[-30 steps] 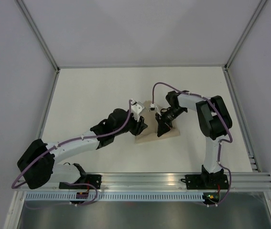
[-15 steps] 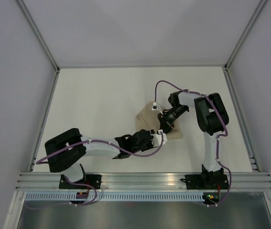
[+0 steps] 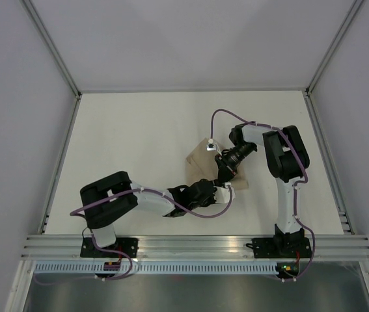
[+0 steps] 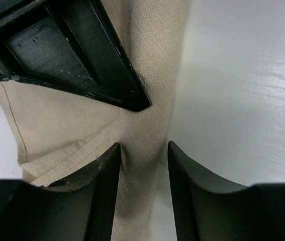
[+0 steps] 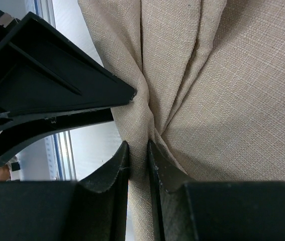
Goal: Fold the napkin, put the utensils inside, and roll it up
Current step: Roll the napkin at the center of the board.
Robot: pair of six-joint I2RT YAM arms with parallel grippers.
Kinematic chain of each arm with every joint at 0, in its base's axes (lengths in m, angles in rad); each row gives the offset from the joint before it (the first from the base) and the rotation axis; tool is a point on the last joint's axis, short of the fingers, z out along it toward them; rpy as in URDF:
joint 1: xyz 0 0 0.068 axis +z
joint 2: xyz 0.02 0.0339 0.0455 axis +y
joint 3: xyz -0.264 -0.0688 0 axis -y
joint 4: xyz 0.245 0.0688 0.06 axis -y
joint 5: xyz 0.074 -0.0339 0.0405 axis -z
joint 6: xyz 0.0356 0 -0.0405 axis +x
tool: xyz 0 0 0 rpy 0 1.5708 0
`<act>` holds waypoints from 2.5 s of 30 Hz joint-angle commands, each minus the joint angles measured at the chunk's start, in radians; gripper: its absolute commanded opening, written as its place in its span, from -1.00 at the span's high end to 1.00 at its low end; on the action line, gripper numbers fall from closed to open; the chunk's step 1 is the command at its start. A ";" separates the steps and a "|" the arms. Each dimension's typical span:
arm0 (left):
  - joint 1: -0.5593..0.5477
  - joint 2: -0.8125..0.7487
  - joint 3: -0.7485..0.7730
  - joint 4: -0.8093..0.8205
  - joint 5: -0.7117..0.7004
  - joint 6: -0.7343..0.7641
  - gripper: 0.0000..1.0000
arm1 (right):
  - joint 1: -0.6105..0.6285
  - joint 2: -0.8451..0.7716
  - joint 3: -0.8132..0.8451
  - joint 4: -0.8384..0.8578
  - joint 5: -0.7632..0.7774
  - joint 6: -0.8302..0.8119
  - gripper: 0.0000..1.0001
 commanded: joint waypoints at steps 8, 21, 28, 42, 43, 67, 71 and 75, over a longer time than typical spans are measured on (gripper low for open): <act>-0.004 0.090 0.068 -0.010 0.114 -0.023 0.26 | -0.004 0.061 0.015 0.058 0.122 -0.064 0.66; 0.087 0.136 0.168 -0.295 0.466 -0.133 0.95 | -0.004 0.020 0.006 0.067 0.118 -0.053 0.31; 0.166 0.159 0.238 -0.455 0.674 -0.178 0.95 | -0.027 -0.089 0.013 0.104 0.121 0.013 -0.15; 0.271 0.296 0.417 -0.706 0.930 -0.235 0.95 | -0.285 -0.247 0.170 -0.057 -0.028 -0.044 -0.37; 0.284 0.314 0.437 -0.758 0.954 -0.241 0.95 | -0.291 -0.274 0.130 -0.034 -0.051 -0.059 -0.36; 0.380 0.569 0.792 -1.133 1.120 -0.316 0.95 | 0.195 -1.103 -0.882 0.898 0.598 0.137 -0.55; 0.381 0.592 0.826 -1.159 1.119 -0.324 0.95 | 0.293 -1.079 -0.902 0.936 0.659 0.151 -0.55; 0.381 0.613 0.850 -1.174 1.120 -0.338 0.95 | 0.355 -1.029 -0.901 0.949 0.693 0.149 -0.51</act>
